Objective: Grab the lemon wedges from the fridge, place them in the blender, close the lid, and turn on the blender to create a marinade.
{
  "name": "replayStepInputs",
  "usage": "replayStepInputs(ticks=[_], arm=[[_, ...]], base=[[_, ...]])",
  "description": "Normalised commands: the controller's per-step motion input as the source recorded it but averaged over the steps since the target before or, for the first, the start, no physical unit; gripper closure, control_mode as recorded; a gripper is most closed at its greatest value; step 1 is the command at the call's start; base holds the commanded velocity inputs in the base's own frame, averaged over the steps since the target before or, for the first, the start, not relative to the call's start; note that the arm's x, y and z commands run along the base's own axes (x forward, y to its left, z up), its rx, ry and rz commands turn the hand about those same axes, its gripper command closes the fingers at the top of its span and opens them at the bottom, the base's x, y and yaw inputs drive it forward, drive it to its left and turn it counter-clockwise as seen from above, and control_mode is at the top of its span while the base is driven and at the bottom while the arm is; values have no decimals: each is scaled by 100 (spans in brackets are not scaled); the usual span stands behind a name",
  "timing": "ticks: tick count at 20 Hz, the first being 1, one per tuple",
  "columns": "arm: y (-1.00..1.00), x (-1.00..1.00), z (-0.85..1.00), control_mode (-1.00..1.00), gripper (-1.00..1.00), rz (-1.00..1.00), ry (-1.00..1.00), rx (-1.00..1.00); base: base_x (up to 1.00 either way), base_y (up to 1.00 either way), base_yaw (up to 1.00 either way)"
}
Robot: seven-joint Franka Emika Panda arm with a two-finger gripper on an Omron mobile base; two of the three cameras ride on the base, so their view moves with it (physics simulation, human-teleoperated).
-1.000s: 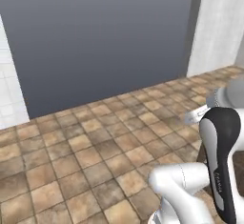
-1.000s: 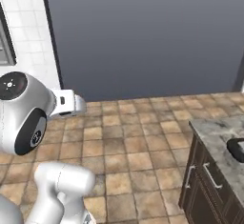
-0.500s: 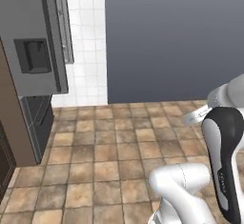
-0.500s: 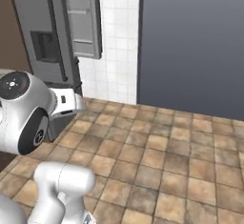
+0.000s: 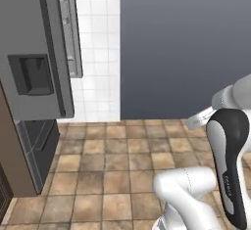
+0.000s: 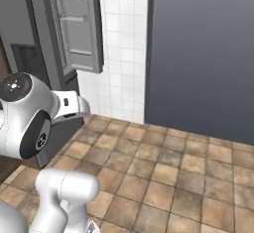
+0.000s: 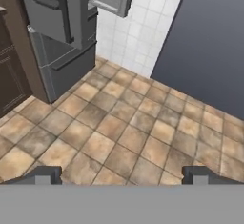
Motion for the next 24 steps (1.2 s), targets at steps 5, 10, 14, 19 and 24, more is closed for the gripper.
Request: replayStepInputs(ticks=[5,10,14,19,24], arm=[[0,0,0,100,-100,0,0,0],[0,0,0,100,-100,0,0,0],[0,0,0,100,-100,0,0,0],[0,0,0,100,-100,0,0,0],[0,0,0,100,-100,0,0,0]], base=[[100,0,7],[100,0,5],[100,0,5],[100,0,6],[100,-6,55]])
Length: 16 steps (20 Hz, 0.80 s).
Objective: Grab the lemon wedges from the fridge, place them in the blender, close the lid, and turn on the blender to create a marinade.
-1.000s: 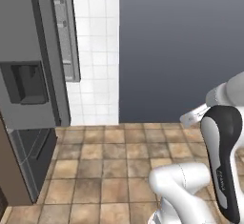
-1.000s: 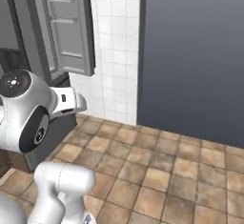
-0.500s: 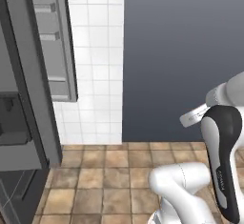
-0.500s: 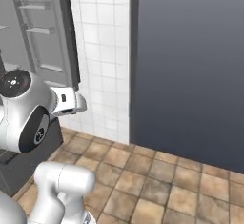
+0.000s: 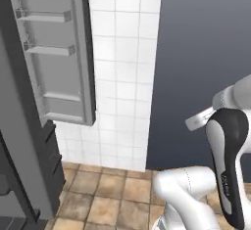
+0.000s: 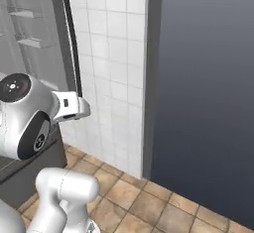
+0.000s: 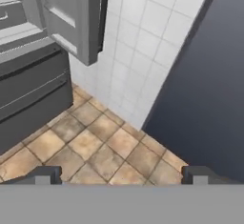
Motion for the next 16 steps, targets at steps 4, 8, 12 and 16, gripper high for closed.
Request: replayStepInputs(ticks=[4,8,12,16], arm=[[0,0,0,100,-100,0,0,0],[0,0,0,100,-100,0,0,0],[0,0,0,100,-100,0,0,0],[0,0,0,100,-100,0,0,0]], base=[[83,-1,85],[61,-2,92],[45,-9,95],[29,-37,89]])
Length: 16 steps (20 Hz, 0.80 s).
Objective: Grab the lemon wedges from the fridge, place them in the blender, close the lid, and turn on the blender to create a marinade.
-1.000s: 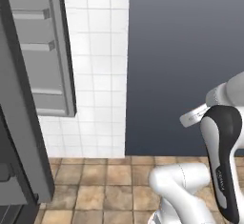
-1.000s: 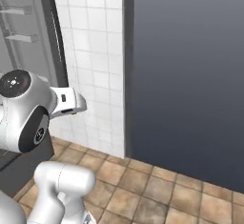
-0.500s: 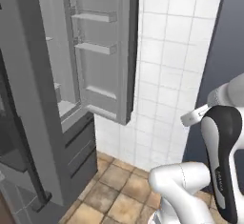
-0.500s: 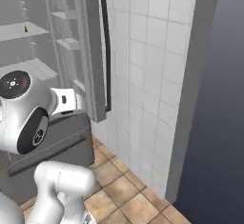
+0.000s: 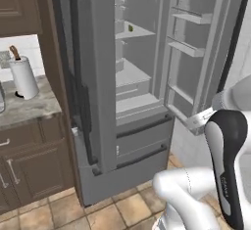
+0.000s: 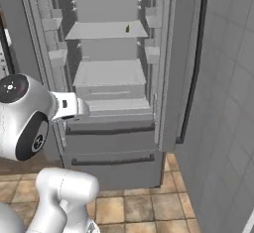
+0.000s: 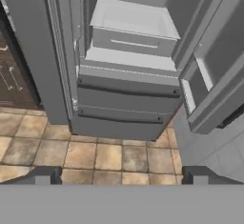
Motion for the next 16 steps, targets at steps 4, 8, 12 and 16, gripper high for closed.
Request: replayStepInputs(ticks=[4,8,12,16], arm=[[0,0,0,100,-100,0,0,0],[0,0,0,100,-100,0,0,0],[0,0,0,100,-100,0,0,0],[0,0,0,100,-100,0,0,0]], base=[[13,-40,47],[0,-7,3],[6,-44,0],[16,-45,3]])
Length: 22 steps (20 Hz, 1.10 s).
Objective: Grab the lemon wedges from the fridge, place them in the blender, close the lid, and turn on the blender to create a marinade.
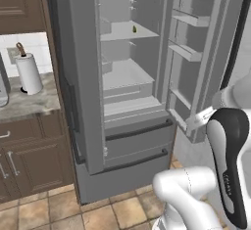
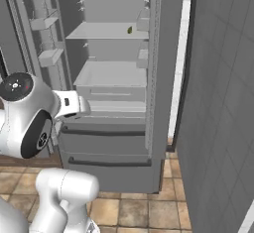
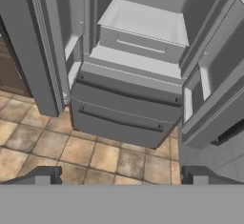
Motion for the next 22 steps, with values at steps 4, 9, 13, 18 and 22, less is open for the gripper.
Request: replayStepInputs(ticks=[4,9,13,18,22], arm=[[0,0,0,100,-100,0,0,0],[0,0,0,100,-100,0,0,0],[0,0,0,100,-100,0,0,0],[0,0,0,100,-100,0,0,0],[0,0,0,100,-100,0,0,0]], base=[[33,-12,0],[71,0,0],[77,0,0],[61,-19,0],[63,-17,0]])
